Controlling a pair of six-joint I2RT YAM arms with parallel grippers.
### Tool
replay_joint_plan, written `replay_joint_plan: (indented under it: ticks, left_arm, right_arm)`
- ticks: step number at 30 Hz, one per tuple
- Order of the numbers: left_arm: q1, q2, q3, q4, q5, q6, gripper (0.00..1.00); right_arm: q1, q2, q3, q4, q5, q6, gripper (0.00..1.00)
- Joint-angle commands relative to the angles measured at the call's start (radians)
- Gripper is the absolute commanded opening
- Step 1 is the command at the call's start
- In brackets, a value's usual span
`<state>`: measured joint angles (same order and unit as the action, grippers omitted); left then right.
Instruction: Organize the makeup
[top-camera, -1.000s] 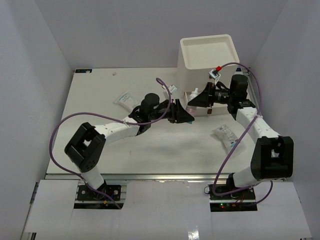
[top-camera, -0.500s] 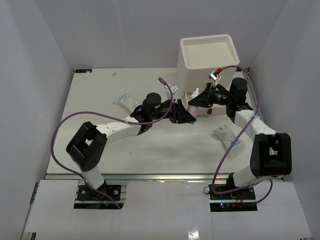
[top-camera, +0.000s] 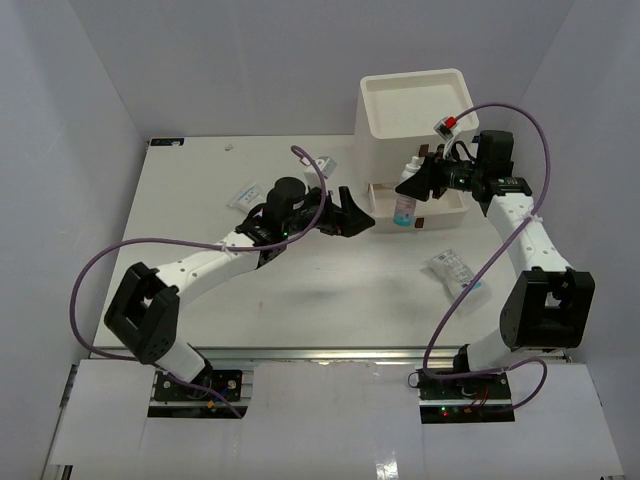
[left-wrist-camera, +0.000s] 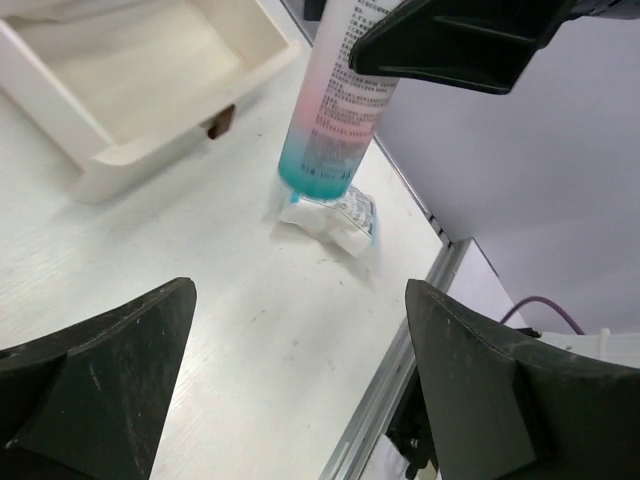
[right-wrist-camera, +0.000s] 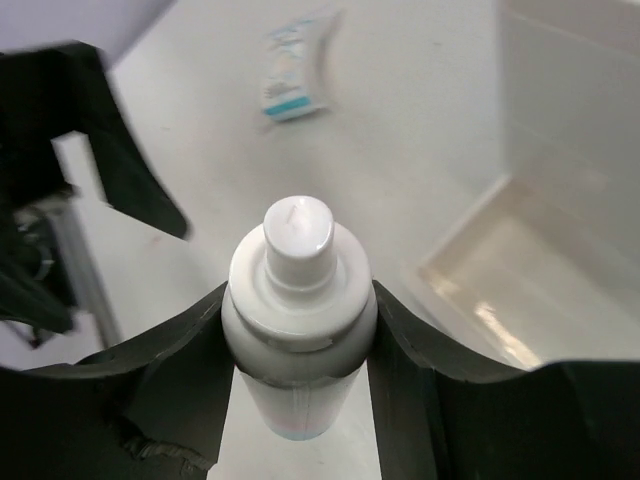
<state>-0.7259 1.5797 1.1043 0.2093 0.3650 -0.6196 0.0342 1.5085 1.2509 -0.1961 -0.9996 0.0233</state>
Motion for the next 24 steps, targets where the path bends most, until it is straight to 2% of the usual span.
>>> replay_joint_plan:
  ticks: [1, 6, 10, 14, 17, 18, 22, 24]
  left_arm:
    - [0.062, -0.178, -0.082, -0.097, -0.135, 0.070, 0.97]
    - [0.114, -0.282, -0.222, -0.084, -0.153, 0.024, 0.98]
    - [0.128, -0.319, -0.251, -0.088, -0.176, -0.003, 0.98]
    - [0.132, -0.347, -0.259, -0.120, -0.220, -0.014, 0.98]
    - [0.135, -0.372, -0.269, -0.126, -0.246, -0.023, 0.98]
    - [0.136, -0.378, -0.272, -0.125, -0.251, -0.024, 0.98]
    - [0.138, -0.377, -0.261, -0.146, -0.264, -0.022, 0.98]
    - [0.138, -0.373, -0.253, -0.151, -0.264, -0.022, 0.98]
  right_arm:
    - [-0.019, 0.037, 0.158, -0.295, 0.308, -0.429, 0.09]
    - [0.026, 0.130, 0.257, -0.297, 0.708, -0.745, 0.09]
    - [0.055, 0.204, 0.254, -0.232, 0.852, -0.915, 0.10]
    - [0.094, 0.248, 0.205, -0.142, 0.942, -1.023, 0.20]
    - [0.122, 0.259, 0.131, -0.037, 1.027, -1.102, 0.37]
    - [0.129, 0.263, 0.116, -0.011, 1.033, -1.117, 0.40]
    - [0.150, 0.286, 0.098, 0.043, 1.053, -1.142, 0.48]
    - [0.155, 0.298, 0.103, 0.042, 1.051, -1.146, 0.49]
